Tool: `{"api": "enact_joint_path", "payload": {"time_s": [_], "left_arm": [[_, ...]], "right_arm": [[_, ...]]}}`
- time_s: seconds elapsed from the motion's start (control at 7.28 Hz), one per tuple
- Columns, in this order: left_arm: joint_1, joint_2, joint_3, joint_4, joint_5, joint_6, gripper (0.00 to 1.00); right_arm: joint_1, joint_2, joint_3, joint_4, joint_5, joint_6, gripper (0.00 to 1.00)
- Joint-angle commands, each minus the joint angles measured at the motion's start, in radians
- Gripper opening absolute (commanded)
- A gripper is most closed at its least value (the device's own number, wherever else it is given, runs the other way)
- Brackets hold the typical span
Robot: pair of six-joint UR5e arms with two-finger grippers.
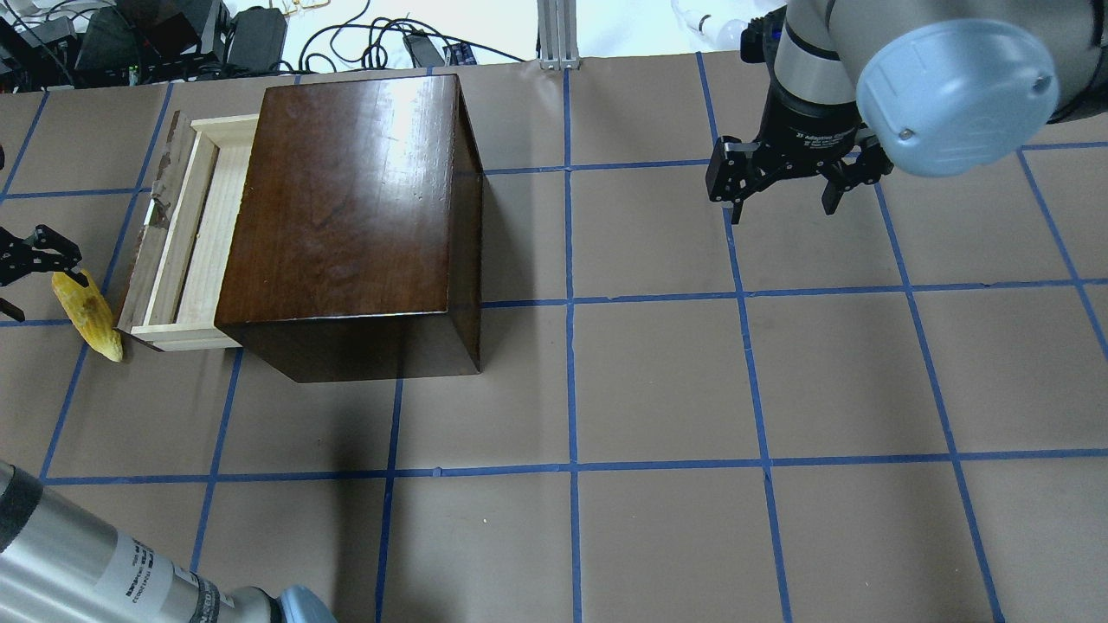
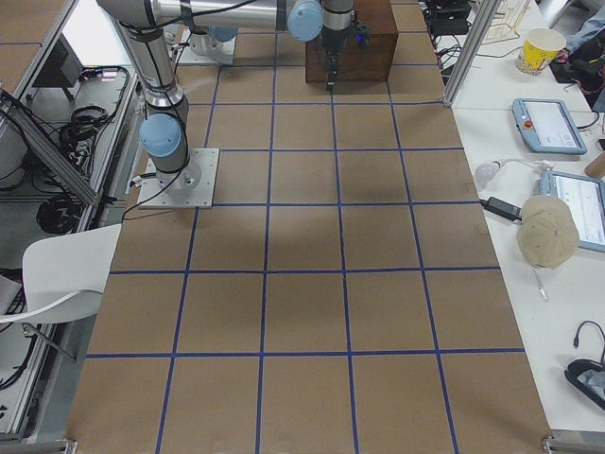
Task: Open drawer and put corn inside
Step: 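Grasp the yellow corn cob with the left gripper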
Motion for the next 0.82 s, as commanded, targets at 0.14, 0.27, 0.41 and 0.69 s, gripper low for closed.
{"api": "enact_joint_path", "payload": {"time_s": [0.14, 0.27, 0.41, 0.69], "left_arm": [[-0.004, -0.025, 0.004, 0.004, -0.006, -0.035, 0.85], [-0.006, -0.029, 0.004, 0.009, -0.008, -0.041, 0.65], [-0.004, -0.031, 0.007, 0.009, -0.019, -0.041, 0.38], [-0.009, -0.022, 0.012, 0.009, -0.039, -0.021, 0.00]], "right_arm": [[0.000, 0.000, 0.000, 0.000, 0.000, 0.000, 1.00], [0.000, 0.000, 0.000, 0.000, 0.000, 0.000, 1.00], [0.000, 0.000, 0.000, 0.000, 0.000, 0.000, 1.00], [0.000, 0.000, 0.000, 0.001, 0.000, 0.000, 1.00]]}}
